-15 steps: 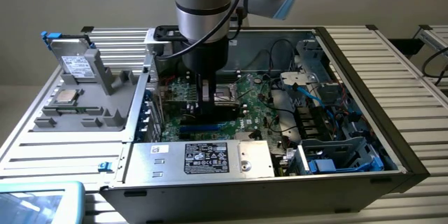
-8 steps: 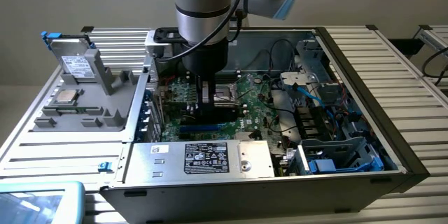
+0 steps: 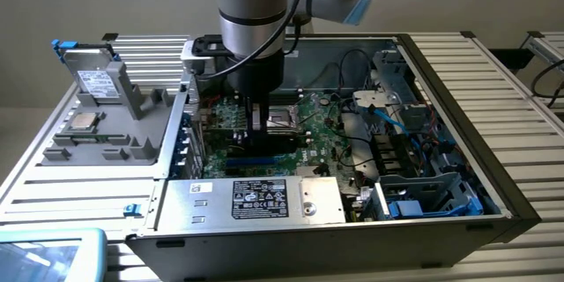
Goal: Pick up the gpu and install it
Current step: 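Insert the gpu into the slot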
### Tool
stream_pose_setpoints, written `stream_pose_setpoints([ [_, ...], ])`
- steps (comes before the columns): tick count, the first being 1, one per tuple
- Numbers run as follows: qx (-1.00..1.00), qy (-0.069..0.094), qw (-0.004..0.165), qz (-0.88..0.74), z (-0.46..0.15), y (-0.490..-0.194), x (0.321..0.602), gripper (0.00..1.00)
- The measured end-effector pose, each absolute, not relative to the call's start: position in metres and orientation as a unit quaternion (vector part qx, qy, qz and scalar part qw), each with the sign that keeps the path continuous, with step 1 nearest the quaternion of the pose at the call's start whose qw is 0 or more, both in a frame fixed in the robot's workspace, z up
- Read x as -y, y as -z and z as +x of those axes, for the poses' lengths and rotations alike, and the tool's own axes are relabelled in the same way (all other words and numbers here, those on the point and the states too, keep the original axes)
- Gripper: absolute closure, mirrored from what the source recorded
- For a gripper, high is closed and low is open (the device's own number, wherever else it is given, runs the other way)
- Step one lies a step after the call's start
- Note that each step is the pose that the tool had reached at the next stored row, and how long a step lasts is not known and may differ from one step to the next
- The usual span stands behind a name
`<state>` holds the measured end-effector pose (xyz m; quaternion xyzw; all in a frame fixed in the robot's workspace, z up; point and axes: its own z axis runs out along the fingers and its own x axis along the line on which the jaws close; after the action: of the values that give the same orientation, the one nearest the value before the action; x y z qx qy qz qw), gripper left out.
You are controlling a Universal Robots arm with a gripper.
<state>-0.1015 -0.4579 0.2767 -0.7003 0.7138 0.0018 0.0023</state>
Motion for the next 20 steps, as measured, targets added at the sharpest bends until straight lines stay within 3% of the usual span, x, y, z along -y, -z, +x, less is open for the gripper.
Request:
stream_pose_setpoints([
  [20,-0.713,-0.001,0.001,-0.702,-0.108,-0.262,0.458,0.73],
])
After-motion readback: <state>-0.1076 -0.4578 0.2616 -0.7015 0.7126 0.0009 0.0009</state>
